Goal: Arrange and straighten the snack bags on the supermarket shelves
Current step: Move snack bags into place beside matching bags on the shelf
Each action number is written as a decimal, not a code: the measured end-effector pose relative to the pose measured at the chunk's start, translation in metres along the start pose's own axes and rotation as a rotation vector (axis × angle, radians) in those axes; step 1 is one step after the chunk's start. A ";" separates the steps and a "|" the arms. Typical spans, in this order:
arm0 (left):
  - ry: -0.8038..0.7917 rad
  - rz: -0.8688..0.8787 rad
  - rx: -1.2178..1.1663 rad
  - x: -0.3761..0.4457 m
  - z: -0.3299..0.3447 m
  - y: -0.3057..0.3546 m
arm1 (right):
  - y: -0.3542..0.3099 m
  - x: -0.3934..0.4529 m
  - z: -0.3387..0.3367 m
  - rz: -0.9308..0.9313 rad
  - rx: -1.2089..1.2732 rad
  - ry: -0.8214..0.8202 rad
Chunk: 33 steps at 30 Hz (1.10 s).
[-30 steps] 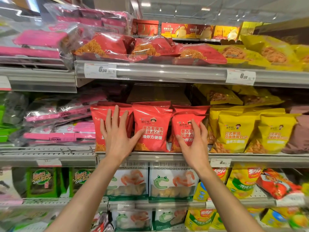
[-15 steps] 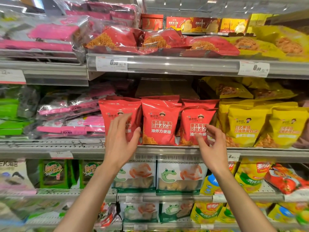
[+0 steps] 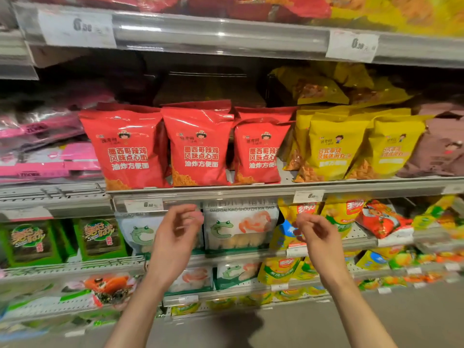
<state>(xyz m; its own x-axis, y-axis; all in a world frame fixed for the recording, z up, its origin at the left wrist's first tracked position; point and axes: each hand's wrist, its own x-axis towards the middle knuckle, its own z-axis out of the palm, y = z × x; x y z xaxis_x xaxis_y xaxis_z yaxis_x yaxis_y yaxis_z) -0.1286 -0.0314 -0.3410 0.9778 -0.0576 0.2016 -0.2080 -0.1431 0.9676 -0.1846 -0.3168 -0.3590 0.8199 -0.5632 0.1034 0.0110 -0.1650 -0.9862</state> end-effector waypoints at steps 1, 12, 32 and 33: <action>-0.003 -0.006 0.001 -0.003 0.008 -0.002 | 0.005 -0.001 -0.007 0.030 0.015 0.010; 0.036 -0.128 -0.046 -0.041 0.151 0.002 | 0.040 0.035 -0.127 0.085 0.098 -0.003; -0.019 -0.216 -0.061 -0.023 0.362 0.030 | 0.070 0.136 -0.306 0.140 0.076 0.073; -0.030 -0.213 -0.066 -0.020 0.368 0.030 | 0.070 0.137 -0.310 0.145 0.060 0.087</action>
<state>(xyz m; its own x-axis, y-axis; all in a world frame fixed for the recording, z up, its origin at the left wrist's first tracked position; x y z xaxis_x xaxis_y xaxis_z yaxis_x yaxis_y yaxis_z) -0.1646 -0.3977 -0.3723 0.9980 -0.0626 -0.0123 0.0066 -0.0905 0.9959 -0.2495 -0.6566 -0.3738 0.7626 -0.6461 -0.0322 -0.0675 -0.0300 -0.9973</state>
